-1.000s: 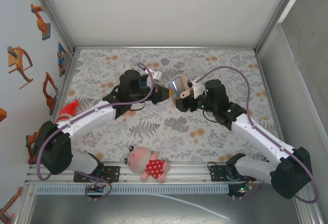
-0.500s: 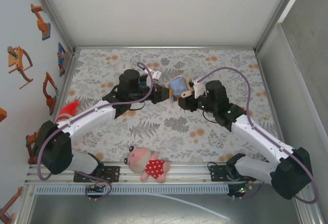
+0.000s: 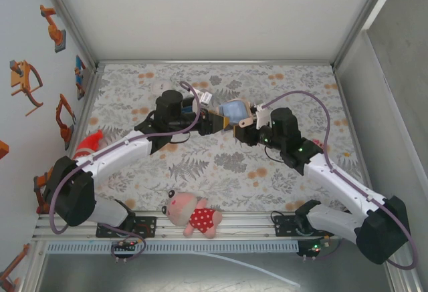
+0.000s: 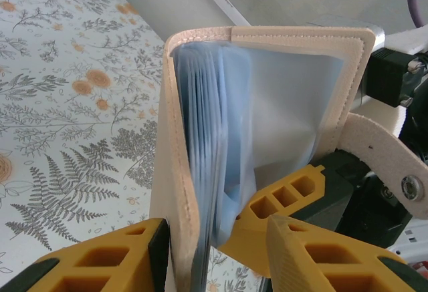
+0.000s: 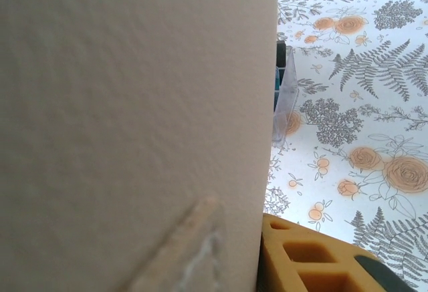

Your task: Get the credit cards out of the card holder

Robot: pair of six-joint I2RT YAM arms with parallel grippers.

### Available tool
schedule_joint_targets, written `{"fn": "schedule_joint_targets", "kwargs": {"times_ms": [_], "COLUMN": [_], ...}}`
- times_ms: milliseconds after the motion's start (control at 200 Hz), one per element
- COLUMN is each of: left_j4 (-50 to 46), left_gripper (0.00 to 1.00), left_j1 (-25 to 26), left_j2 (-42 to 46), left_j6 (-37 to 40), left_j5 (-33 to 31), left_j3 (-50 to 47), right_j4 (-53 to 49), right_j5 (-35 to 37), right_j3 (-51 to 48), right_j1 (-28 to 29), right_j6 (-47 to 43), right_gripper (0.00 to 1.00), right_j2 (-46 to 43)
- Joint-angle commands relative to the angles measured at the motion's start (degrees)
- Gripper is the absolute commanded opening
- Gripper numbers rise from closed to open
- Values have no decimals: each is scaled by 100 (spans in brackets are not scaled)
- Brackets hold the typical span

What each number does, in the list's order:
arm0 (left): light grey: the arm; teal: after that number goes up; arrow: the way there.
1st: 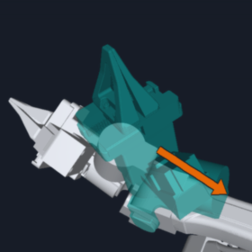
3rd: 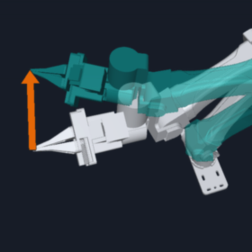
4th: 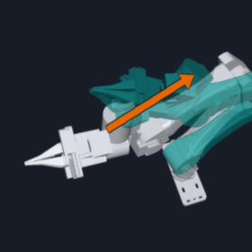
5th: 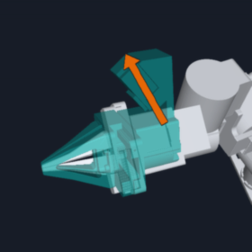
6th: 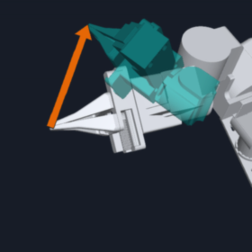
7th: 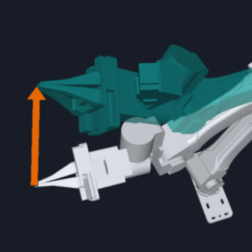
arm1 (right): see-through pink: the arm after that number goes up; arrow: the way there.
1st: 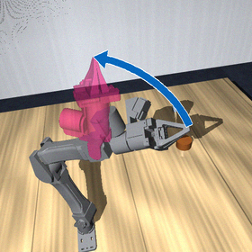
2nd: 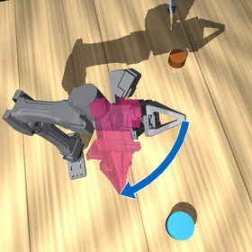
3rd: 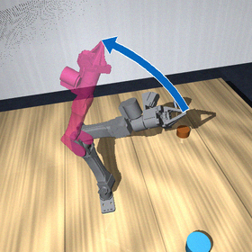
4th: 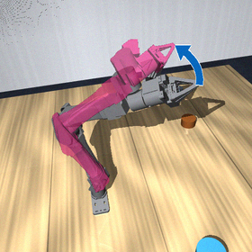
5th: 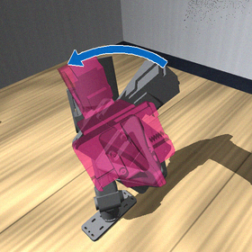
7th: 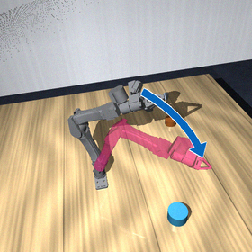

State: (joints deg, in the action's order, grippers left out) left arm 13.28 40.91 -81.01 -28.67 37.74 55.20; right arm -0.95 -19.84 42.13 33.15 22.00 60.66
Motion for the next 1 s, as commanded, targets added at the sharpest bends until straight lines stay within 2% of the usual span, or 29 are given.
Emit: {"fn": "schedule_joint_targets", "kwargs": {"times_ms": [0, 160, 371, 576, 706, 796, 997], "left_j4": [43, -24, -265, -333, -342, -431, -821], "left_gripper": [42, 40, 26, 12, 10, 10, 9], "left_j1": [83, 78, 81, 75, 70, 72, 70], "left_j2": [-124, -186, -152, -127, -114, -68, 66], "left_j6": [46, 106, 324, 388, 388, 434, 654], "left_j5": [248, 252, 249, 166, 145, 89, -169], "left_j3": [157, 149, 172, 174, 184, 184, 235], "right_j4": [597, 611, 622, 632, 507, 341, 65], "right_j5": [-13, 78, 180, 220, 386, 711, 1539], "right_j3": [1, 6, 6, -3, 7, -14, -159], "right_j1": [25, 25, 25, 25, 16, 8, -113], "right_j6": [250, 354, 454, 482, 442, 418, 564], "right_gripper": [31, 30, 25, 24, 25, 28, 45], "right_j2": [-191, -187, -154, -194, -260, -399, -751]}}
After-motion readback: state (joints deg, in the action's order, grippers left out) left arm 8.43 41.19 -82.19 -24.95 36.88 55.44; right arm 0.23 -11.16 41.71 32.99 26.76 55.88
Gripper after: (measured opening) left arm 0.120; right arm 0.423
